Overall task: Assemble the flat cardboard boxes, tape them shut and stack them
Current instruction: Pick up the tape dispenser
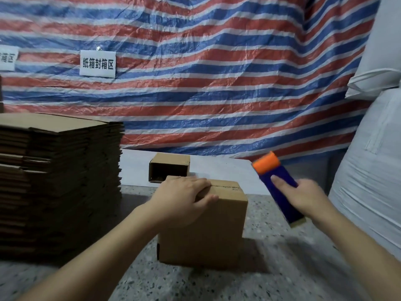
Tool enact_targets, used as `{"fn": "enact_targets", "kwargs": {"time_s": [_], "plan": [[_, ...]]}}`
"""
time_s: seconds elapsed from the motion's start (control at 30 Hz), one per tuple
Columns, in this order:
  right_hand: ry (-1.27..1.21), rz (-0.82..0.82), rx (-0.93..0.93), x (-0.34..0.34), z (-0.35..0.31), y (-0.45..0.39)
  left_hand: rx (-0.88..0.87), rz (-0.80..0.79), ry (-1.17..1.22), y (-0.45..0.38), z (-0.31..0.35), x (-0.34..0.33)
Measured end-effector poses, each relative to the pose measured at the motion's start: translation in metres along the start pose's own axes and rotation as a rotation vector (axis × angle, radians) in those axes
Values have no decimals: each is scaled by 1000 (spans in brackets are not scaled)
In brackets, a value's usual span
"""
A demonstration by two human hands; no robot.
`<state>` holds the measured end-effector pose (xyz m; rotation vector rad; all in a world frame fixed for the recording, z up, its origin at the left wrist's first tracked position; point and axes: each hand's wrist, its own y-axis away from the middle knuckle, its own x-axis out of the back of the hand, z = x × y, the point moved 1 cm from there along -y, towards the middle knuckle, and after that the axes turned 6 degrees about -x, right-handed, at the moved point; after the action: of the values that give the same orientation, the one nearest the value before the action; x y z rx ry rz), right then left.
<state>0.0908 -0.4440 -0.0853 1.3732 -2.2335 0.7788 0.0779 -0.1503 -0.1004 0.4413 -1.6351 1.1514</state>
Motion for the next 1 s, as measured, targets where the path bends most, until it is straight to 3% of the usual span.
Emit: {"fn": "enact_targets", "kwargs": {"time_s": [0.1,0.2,0.33,0.63,0.77,0.83,1.0], "plan": [[-355,-179,-12,31,-50,-8,0,2,22,0,-1,1],[-443,-440,83,44,-89,-12,-1,3,46,-1,1,3],[-423,-618,118,33,-126,-16,29,-27,107,-1,0,6],[-116,-722,99,-8,-161,-23,227,-39,554,-7,-5,14],[-52,-745,107,-14,-167,-26,477,139,1215,-18,-18,26],[-22,-750,113,-15,-170,-26,620,227,1433,-25,-32,37],[7,-753,131,-16,-171,-28,702,208,1496,-35,-39,50]]}}
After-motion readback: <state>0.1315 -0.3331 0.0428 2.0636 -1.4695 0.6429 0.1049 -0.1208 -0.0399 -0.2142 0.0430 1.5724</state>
